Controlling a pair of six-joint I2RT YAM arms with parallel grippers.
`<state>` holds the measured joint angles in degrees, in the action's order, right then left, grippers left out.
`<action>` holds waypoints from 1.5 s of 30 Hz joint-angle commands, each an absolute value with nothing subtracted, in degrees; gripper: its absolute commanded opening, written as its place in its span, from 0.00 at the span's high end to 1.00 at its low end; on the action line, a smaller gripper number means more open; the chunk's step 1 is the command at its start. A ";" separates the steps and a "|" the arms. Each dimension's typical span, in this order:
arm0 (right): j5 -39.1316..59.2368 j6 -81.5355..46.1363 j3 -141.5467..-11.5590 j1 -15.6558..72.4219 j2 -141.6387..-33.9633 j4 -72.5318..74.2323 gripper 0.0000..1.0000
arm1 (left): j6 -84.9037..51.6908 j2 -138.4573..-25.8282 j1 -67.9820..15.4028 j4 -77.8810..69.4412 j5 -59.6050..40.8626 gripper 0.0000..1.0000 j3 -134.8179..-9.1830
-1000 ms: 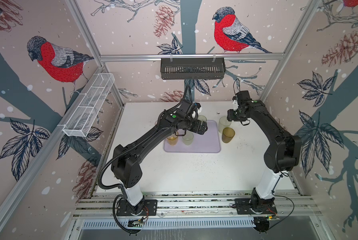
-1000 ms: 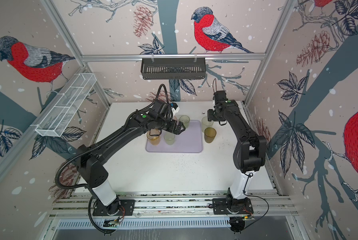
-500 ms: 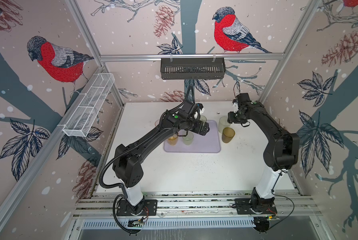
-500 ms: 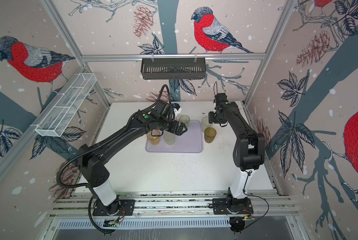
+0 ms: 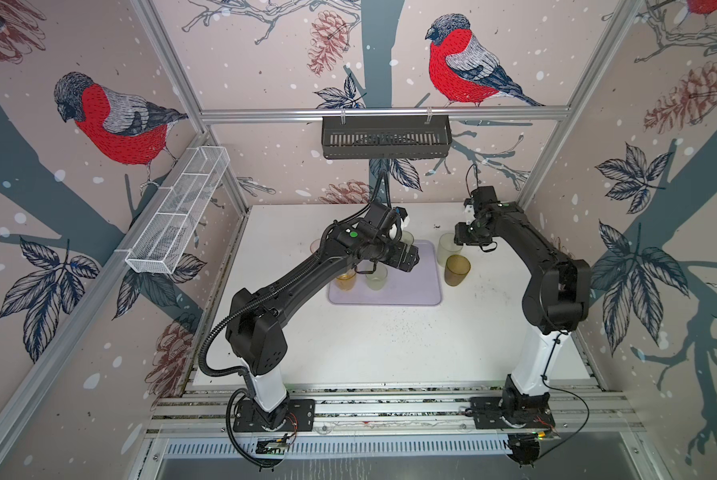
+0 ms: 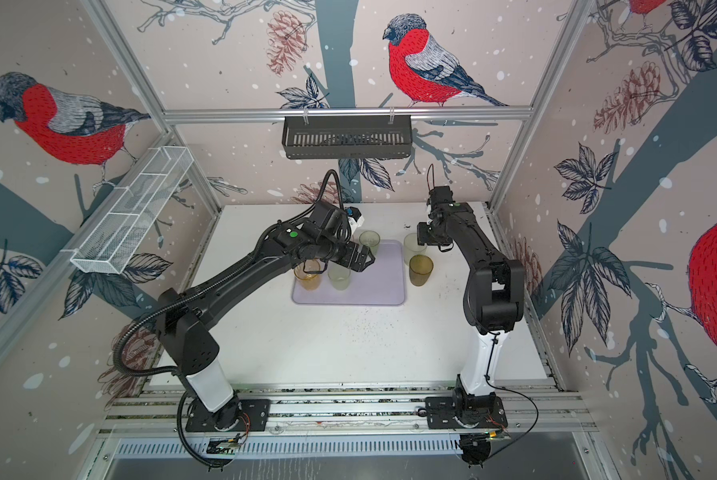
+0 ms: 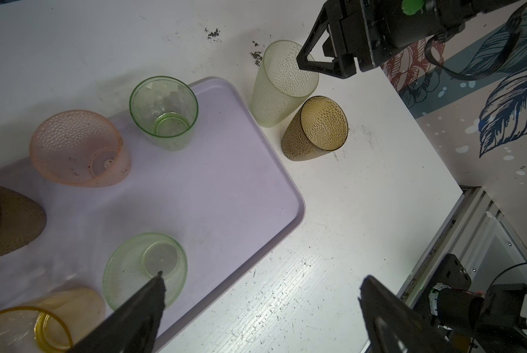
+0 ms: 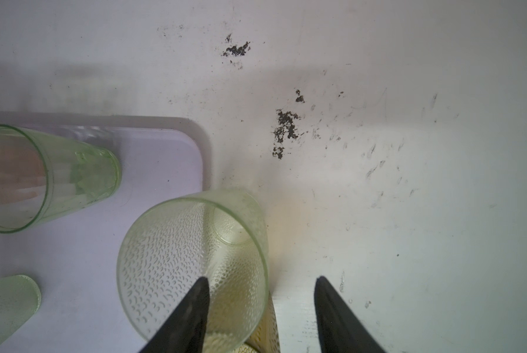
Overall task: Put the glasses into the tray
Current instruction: 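Lower the open right gripper around the pale green frosted glass rim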
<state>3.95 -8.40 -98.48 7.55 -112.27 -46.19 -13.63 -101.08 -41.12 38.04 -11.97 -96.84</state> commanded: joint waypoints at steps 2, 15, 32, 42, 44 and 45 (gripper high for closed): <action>4.13 -8.57 -98.87 7.66 -112.57 -44.83 0.44 | -12.88 -100.85 -41.20 37.35 -11.87 0.01 -96.82; 4.04 -8.96 -99.45 7.90 -114.12 -44.54 0.47 | -12.84 -100.91 -41.20 36.76 -12.14 0.01 -97.12; 3.43 -9.11 -99.93 8.31 -115.65 -44.28 0.61 | -12.71 -101.07 -41.22 36.75 -11.78 0.02 -97.38; 3.01 -9.14 -100.02 8.52 -116.09 -44.09 0.70 | -12.60 -101.22 -41.22 36.81 -11.69 0.02 -97.55; 2.82 -9.18 -100.02 8.53 -116.06 -44.08 0.71 | -12.57 -101.16 -41.22 36.82 -11.69 0.02 -97.68; 2.75 -9.14 -100.06 8.53 -116.02 -44.12 0.72 | -12.62 -101.28 -41.22 36.83 -11.69 0.02 -97.65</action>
